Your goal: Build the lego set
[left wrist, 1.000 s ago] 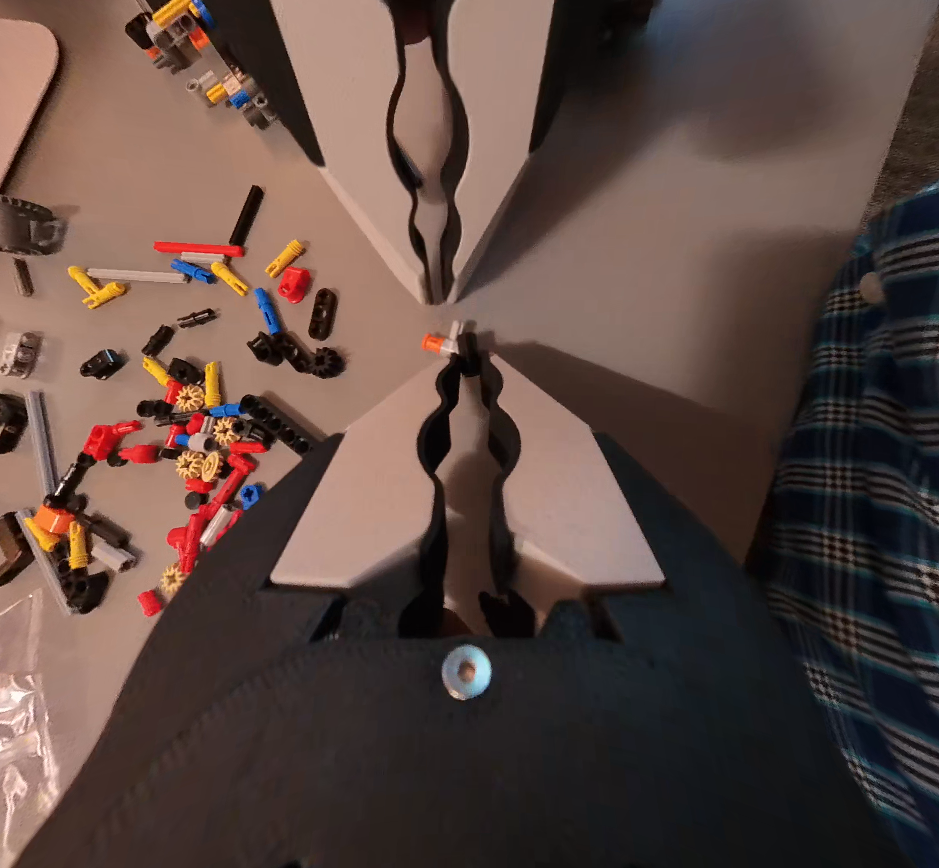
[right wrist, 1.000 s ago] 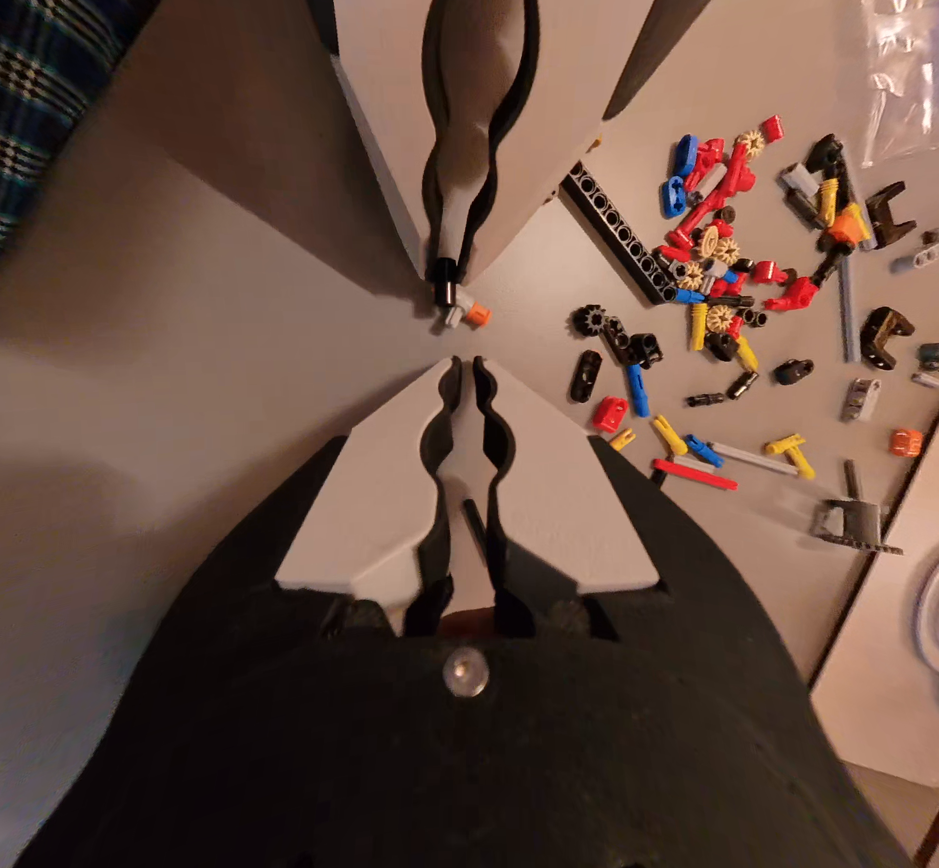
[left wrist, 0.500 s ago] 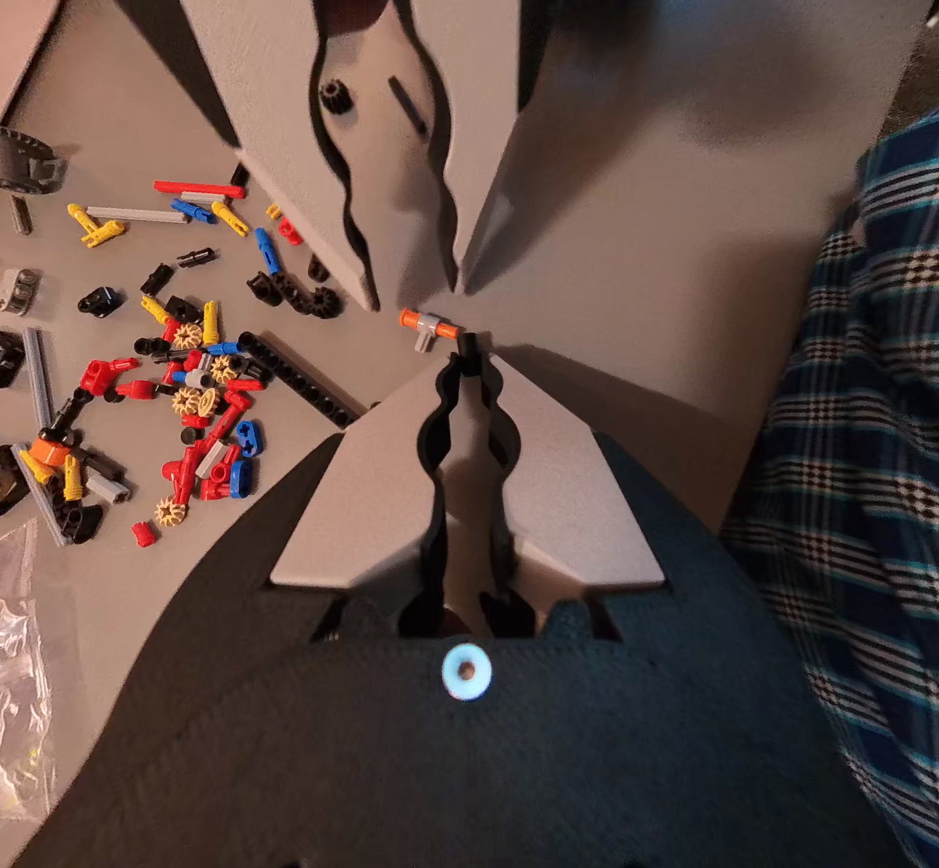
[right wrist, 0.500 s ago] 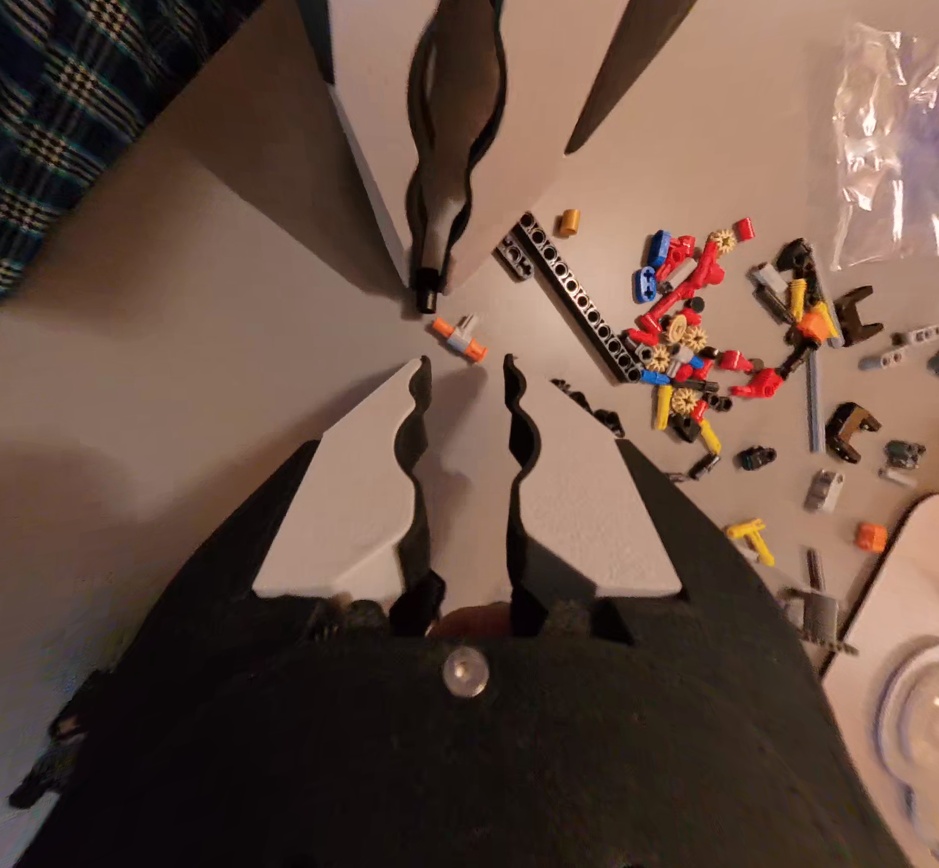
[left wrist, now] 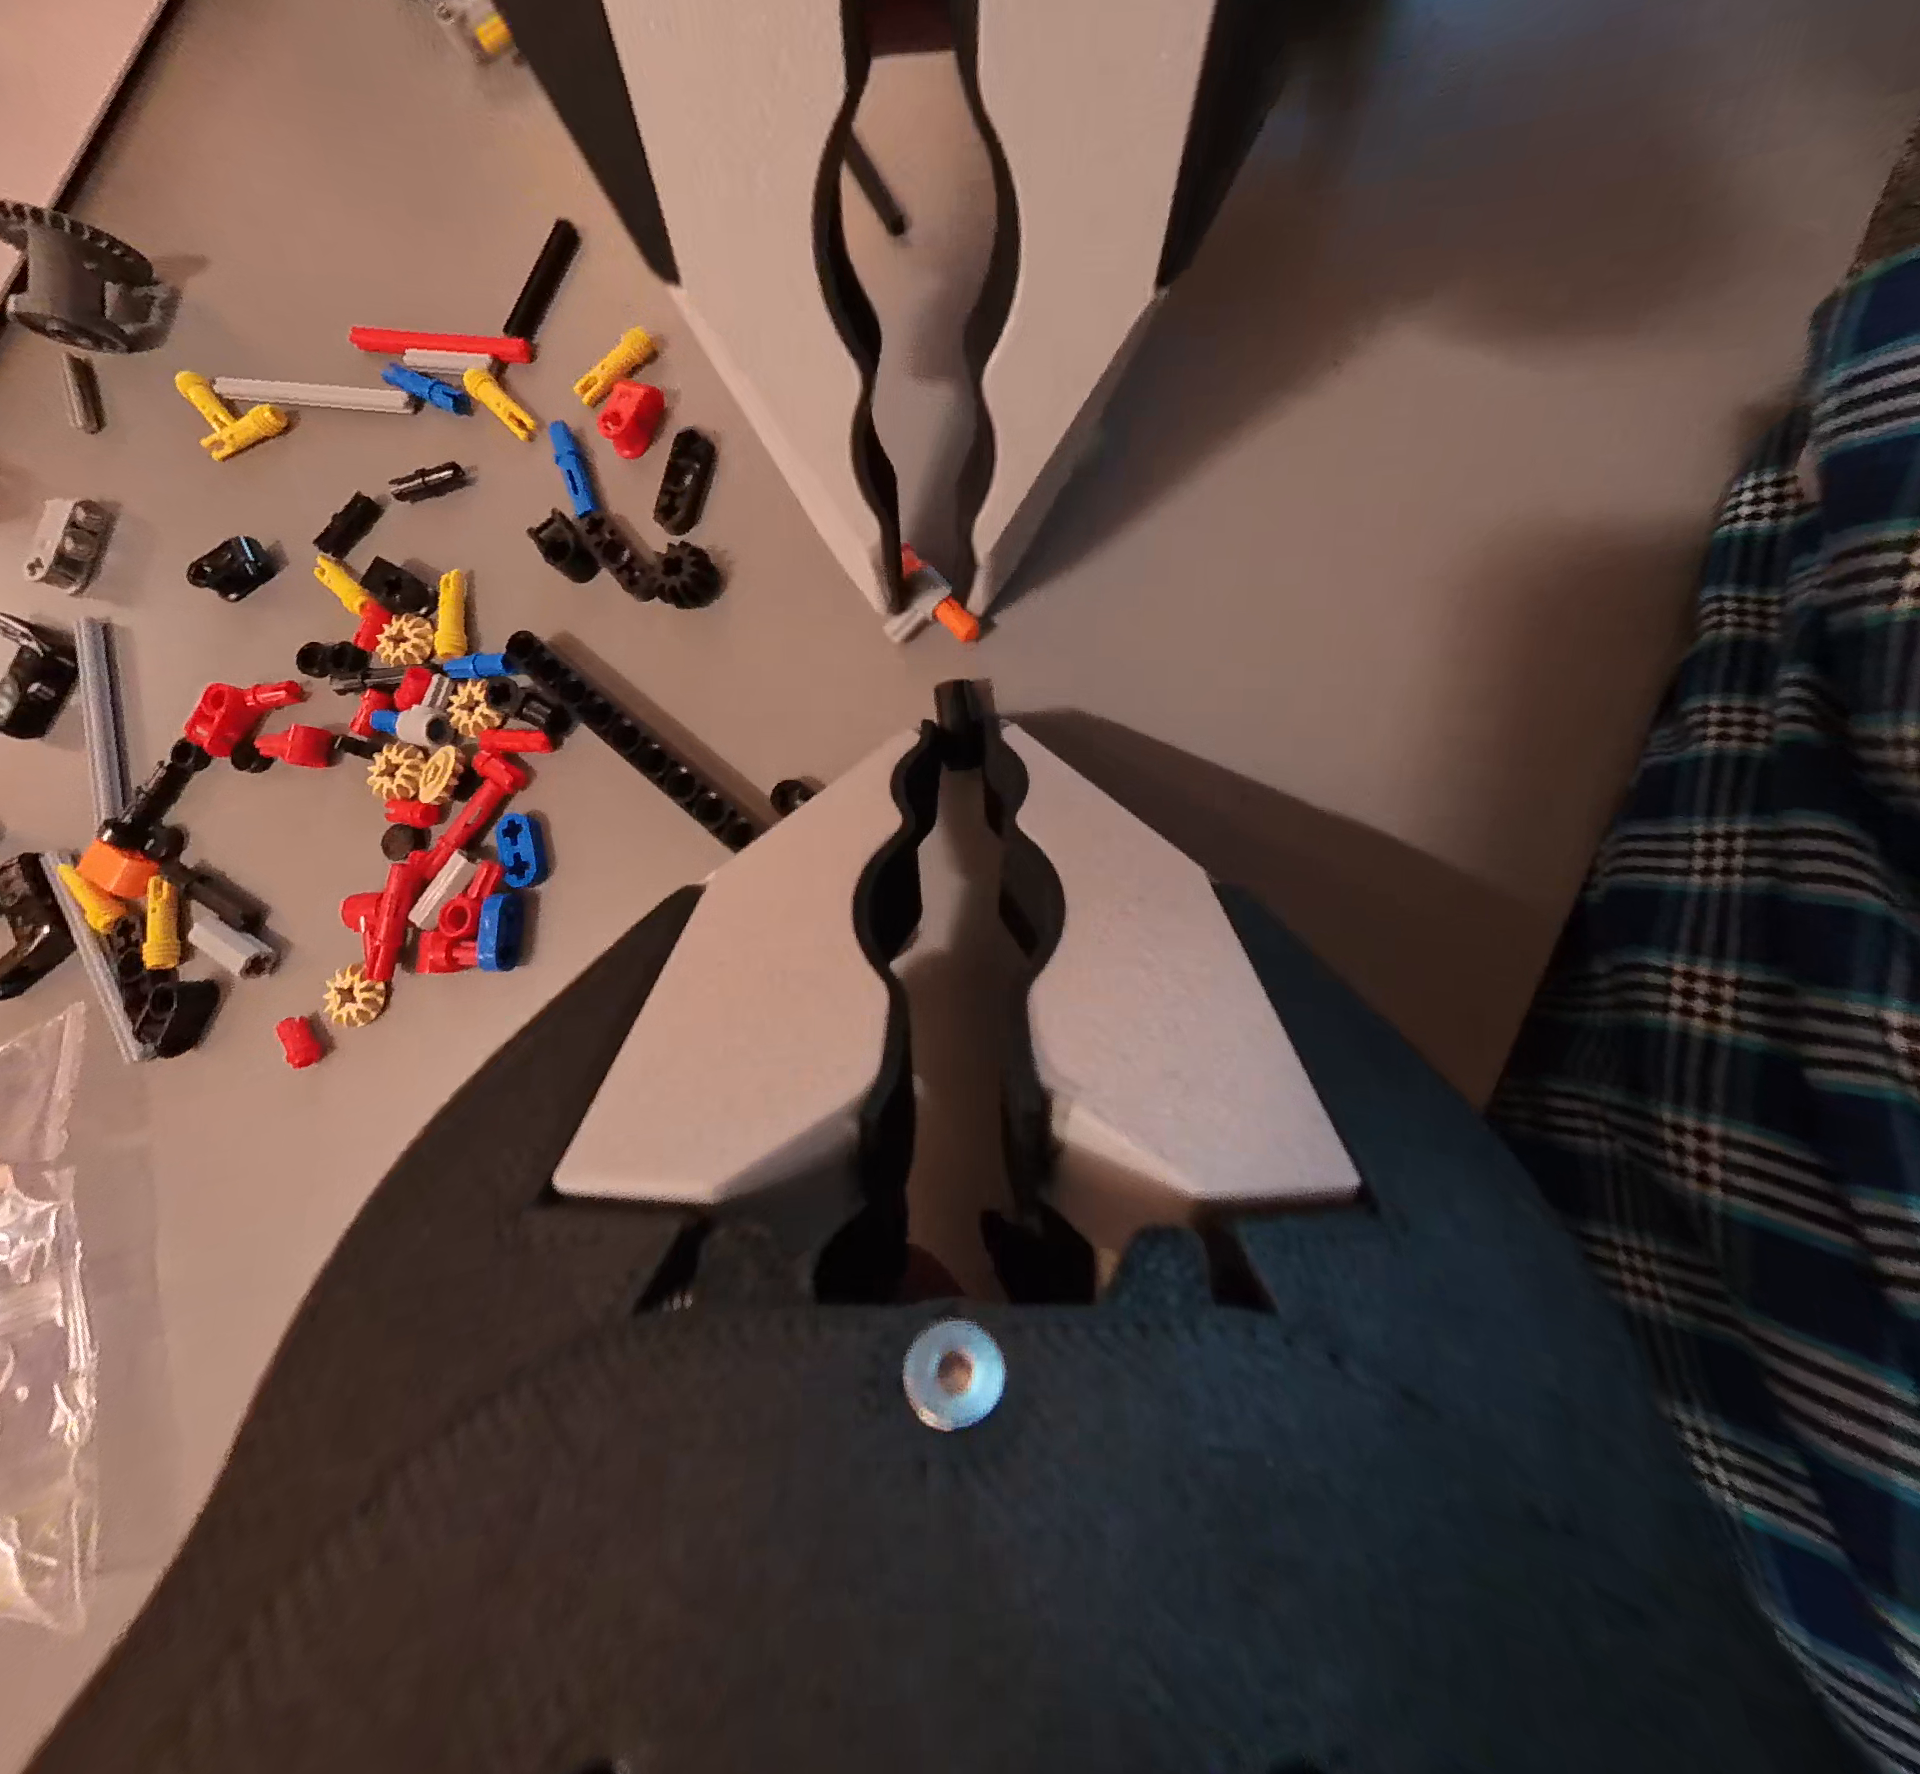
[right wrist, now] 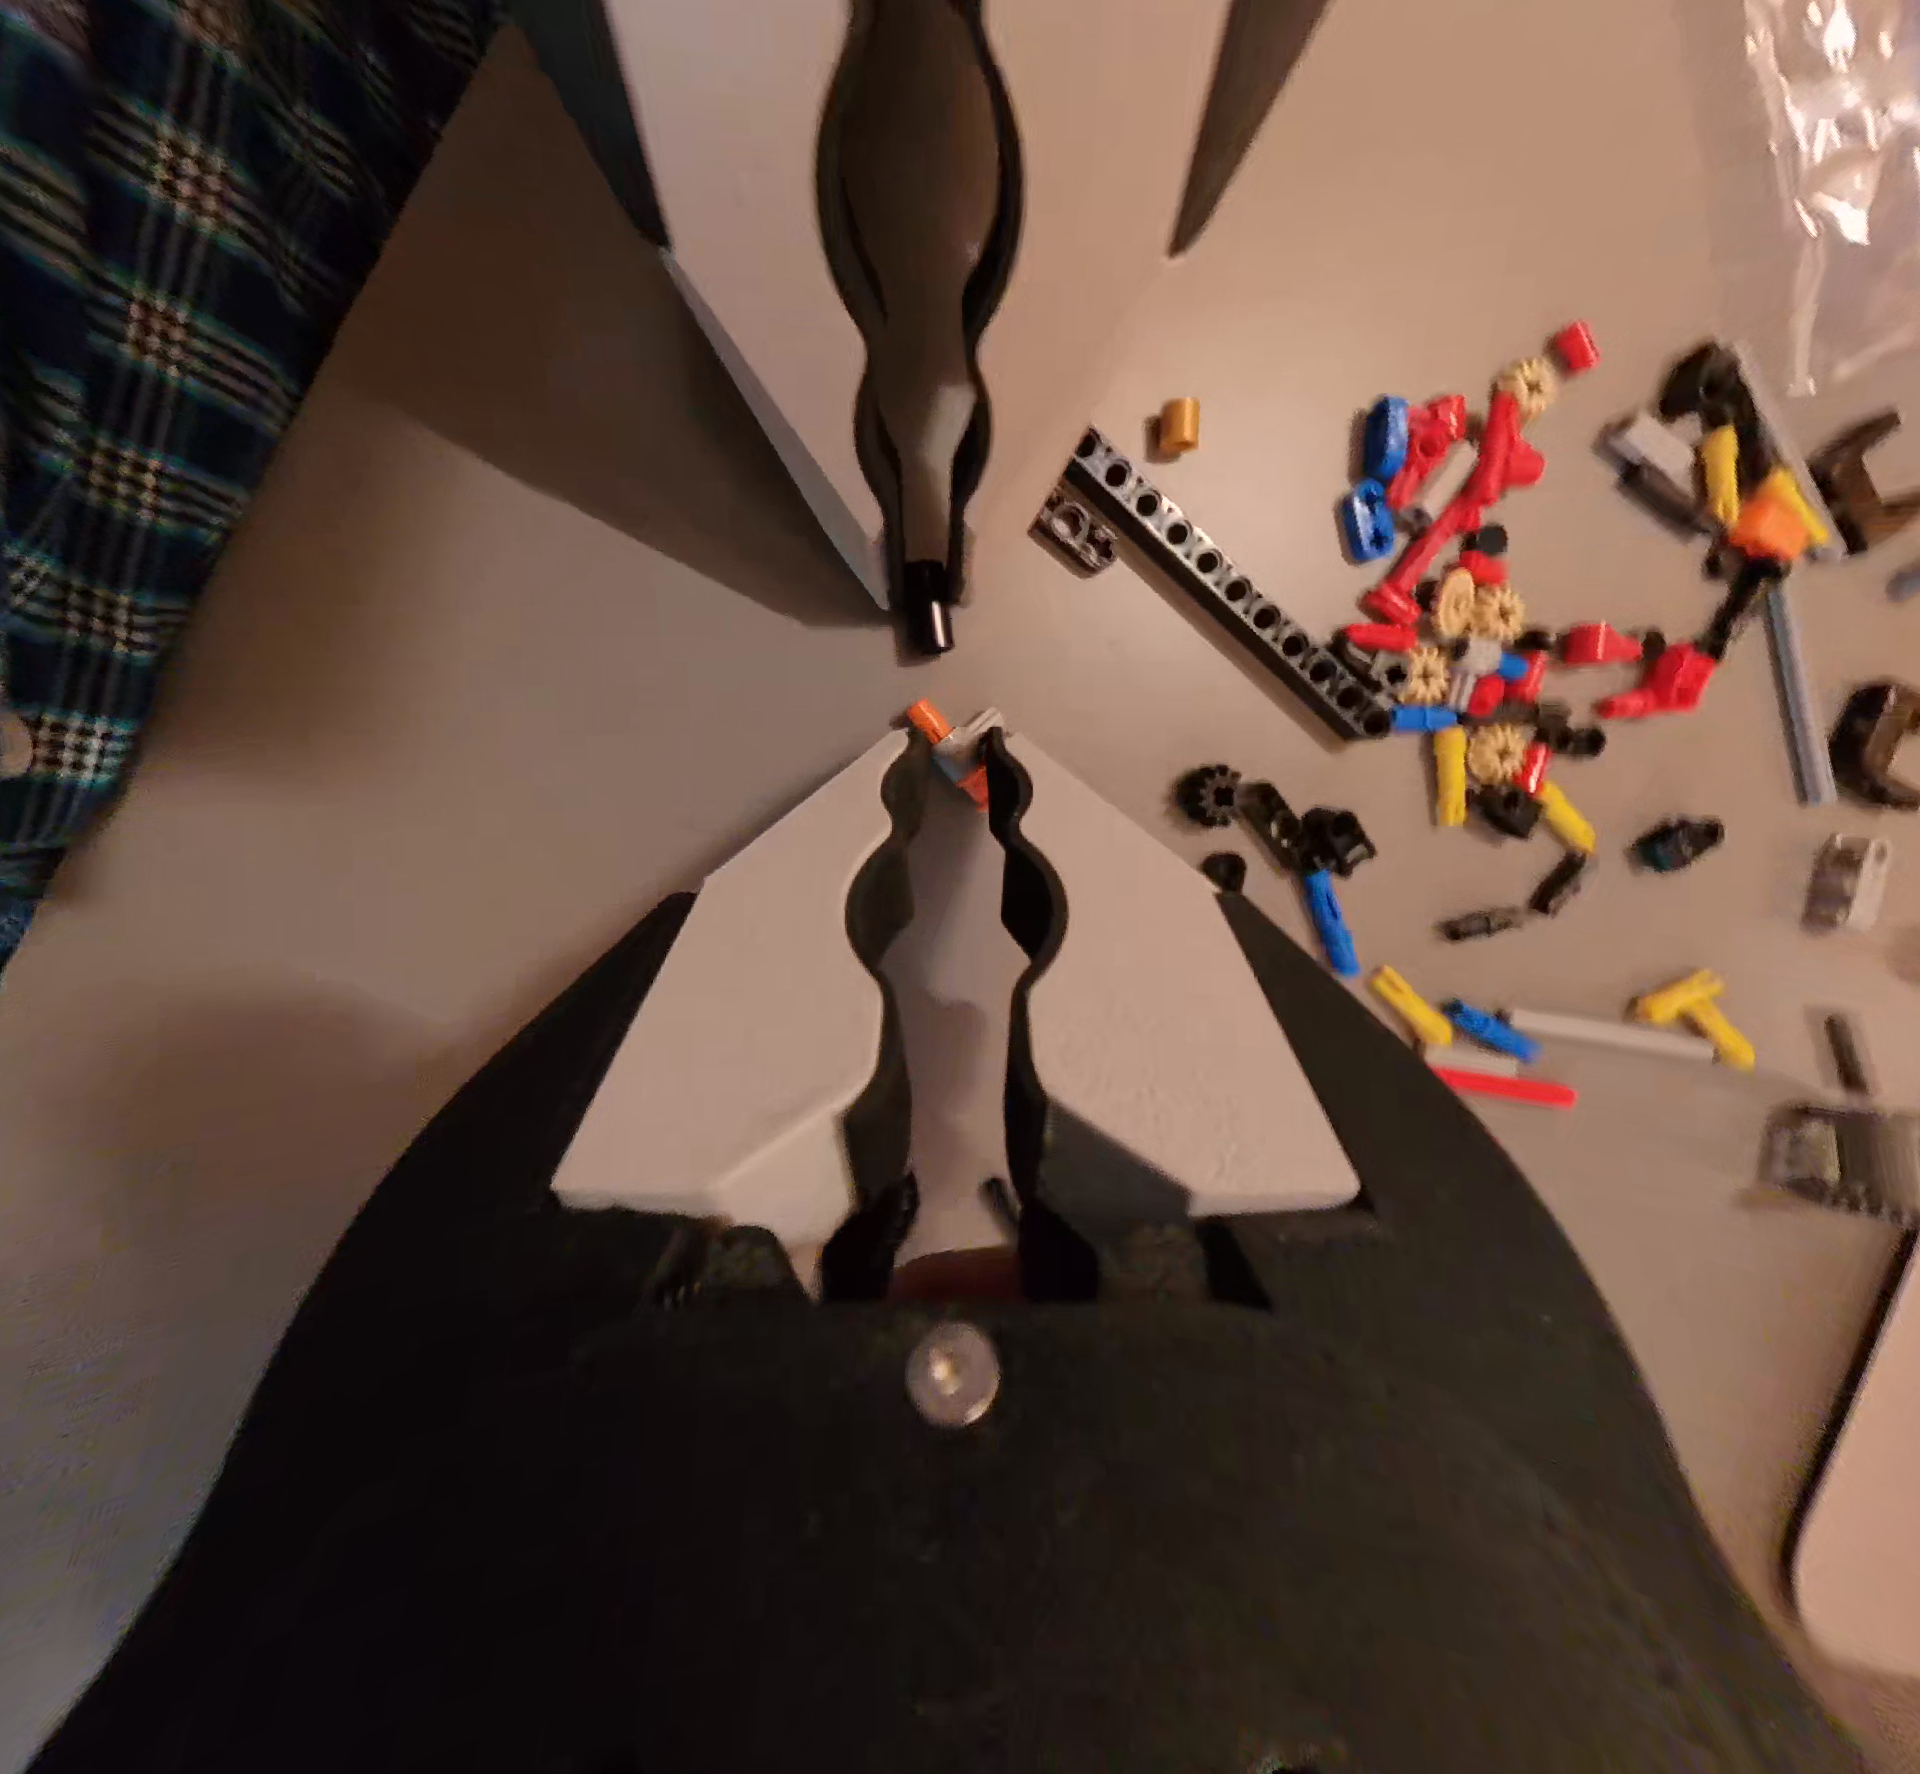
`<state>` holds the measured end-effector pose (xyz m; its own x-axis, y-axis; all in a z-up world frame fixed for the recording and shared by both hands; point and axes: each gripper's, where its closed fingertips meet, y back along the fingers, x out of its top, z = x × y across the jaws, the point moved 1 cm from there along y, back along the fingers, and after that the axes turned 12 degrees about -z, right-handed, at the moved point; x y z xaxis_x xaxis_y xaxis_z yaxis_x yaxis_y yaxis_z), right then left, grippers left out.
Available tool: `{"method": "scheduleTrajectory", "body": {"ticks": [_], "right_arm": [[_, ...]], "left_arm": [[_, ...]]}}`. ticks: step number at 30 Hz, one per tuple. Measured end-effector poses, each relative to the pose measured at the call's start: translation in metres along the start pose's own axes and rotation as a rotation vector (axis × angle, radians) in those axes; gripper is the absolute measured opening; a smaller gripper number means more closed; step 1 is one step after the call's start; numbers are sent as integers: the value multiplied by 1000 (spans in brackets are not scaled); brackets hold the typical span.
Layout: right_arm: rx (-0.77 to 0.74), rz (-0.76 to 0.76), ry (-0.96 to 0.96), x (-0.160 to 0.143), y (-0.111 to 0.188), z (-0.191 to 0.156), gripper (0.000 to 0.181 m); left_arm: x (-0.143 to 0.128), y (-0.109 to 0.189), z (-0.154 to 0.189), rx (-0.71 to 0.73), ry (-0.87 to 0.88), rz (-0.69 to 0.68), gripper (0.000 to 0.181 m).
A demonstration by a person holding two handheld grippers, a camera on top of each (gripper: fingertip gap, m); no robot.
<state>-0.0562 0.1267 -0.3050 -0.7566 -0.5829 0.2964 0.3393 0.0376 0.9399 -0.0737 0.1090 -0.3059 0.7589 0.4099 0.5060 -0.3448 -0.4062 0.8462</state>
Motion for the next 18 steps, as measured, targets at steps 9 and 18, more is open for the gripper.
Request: {"method": "scheduleTrajectory", "body": {"ticks": [9,18], "right_arm": [[-111,-11,-310,1,0,-5,8],[-186,20,-501,2,0,-3,7]], "left_arm": [[4,-2,4,31,-60,-27,5],[4,-2,4,54,-98,-44,5]]}}
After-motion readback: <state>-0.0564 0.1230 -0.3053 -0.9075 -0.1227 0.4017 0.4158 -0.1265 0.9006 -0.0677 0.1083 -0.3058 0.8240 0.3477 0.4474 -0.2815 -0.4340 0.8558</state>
